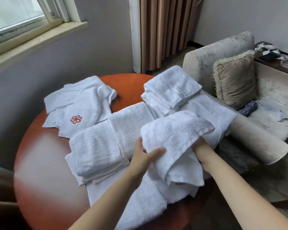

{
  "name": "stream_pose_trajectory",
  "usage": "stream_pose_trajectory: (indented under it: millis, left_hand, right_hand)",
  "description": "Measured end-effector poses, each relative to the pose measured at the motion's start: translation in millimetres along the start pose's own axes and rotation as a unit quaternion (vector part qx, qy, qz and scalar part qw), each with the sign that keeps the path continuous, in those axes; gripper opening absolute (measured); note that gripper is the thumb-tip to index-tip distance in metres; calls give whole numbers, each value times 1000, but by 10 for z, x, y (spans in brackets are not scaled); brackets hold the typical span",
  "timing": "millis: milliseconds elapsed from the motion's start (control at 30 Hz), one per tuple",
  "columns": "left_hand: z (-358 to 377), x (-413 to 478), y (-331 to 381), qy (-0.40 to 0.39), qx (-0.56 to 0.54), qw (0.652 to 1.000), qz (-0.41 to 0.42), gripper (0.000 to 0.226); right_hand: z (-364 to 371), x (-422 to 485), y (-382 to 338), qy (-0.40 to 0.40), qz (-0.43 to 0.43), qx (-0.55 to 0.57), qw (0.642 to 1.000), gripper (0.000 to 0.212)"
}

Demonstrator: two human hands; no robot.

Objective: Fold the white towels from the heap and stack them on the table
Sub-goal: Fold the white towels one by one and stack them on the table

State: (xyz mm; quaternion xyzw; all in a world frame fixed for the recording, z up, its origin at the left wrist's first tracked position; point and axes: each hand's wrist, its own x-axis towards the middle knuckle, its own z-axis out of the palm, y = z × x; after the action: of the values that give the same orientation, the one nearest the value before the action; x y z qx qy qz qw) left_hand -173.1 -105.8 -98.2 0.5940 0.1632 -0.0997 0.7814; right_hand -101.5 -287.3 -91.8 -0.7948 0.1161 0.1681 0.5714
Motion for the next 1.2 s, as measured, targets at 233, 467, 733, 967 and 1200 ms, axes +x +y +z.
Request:
stream_pose_trajectory:
  millis: [233, 467, 733, 967, 1200]
  left_hand:
    - [112, 116, -87, 154, 175, 969, 80, 40]
    - [-23, 73, -196, 71, 131, 984, 96, 52]
    - [35, 4, -377, -16, 570, 596, 565, 86]
    - [204, 280, -539, 80, 646, 520, 553, 29]
    - [171, 274, -619, 138, 623, 519, 569, 22]
  right_hand:
    - [-146, 84, -5, 5, 75, 34, 997, 24]
    - [-301, -133, 38, 221, -225, -6, 949, 91]
    - [-332, 85, 211, 217, -466, -182, 838, 27]
    - [-200, 34, 433, 195, -275, -184, 923, 38]
    - [-183, -83, 554, 160, -294, -344, 877, 31]
